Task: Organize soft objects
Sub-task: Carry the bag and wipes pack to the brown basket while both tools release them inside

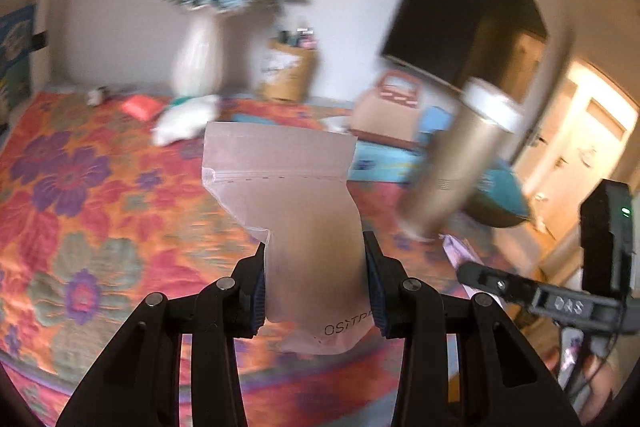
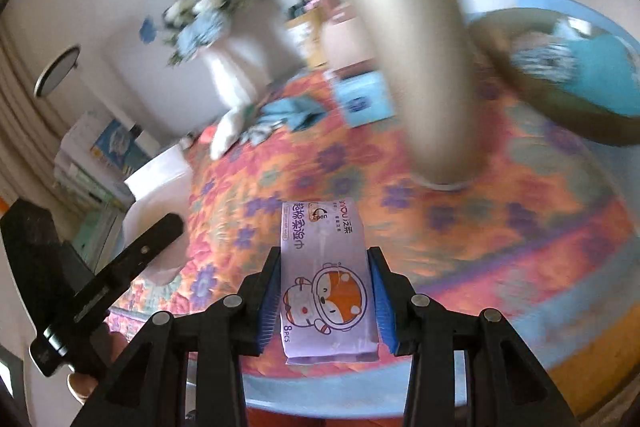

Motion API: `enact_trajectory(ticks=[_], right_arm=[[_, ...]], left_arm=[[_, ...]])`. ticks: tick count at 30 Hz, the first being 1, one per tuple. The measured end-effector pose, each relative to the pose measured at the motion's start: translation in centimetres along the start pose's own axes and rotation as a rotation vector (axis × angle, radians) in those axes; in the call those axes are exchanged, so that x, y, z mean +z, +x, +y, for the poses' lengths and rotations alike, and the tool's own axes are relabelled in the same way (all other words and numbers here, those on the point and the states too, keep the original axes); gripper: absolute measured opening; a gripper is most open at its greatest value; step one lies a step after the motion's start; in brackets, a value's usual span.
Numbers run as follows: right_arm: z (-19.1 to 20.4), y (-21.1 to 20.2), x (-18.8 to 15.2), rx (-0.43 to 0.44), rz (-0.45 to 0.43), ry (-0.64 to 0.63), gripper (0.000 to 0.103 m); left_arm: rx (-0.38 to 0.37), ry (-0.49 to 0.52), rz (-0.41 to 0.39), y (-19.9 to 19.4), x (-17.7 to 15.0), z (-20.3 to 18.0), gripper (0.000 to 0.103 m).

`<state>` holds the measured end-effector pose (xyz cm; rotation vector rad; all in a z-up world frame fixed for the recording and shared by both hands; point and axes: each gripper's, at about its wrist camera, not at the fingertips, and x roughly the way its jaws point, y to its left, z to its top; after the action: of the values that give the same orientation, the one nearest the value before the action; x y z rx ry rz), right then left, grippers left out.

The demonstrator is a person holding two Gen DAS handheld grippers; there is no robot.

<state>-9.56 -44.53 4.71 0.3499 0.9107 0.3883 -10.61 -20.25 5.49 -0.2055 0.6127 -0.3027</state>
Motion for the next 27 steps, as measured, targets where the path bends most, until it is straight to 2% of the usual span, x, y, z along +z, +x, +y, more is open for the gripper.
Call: enact_trajectory(ticks=[5, 9, 13, 18, 23, 27], right_arm=[[-3.8, -4.1, 0.7, -0.044, -0.054, 0.068, 0.040], [-7.0, -7.4, 1.2, -0.118, -0.115, 0.094, 0.040], [-10.3, -10.3, 1.5, -0.145, -0.170, 0.148, 0.040], [-14.0, -13.0, 2.4, -0.208, -0.228, 0.196, 0.040], [-16.7, -14.9, 4.6, -0.228, -0.295, 0.233, 0.040], [-18.1, -15.5, 7.5, -0.245, -0.342, 0.228, 0.040]], left_arm=[[-0.079, 0.113, 0.006, -0.1, 0.0, -5.6, 0.038], [-0.146, 0.204, 0.011, 0.3, 0.3, -10.0, 0.038], [-0.226, 0.301, 0.004, 0.8, 0.1, -14.6, 0.038], [-0.302, 0.331, 0.020, 3.2, 1.5, -19.6, 0.038], [-0.311, 0.352, 0.021, 6.0, 3.1, -23.4, 0.038], [-0.246, 0.330, 0.031, 9.0, 4.9, -26.1, 0.038]])
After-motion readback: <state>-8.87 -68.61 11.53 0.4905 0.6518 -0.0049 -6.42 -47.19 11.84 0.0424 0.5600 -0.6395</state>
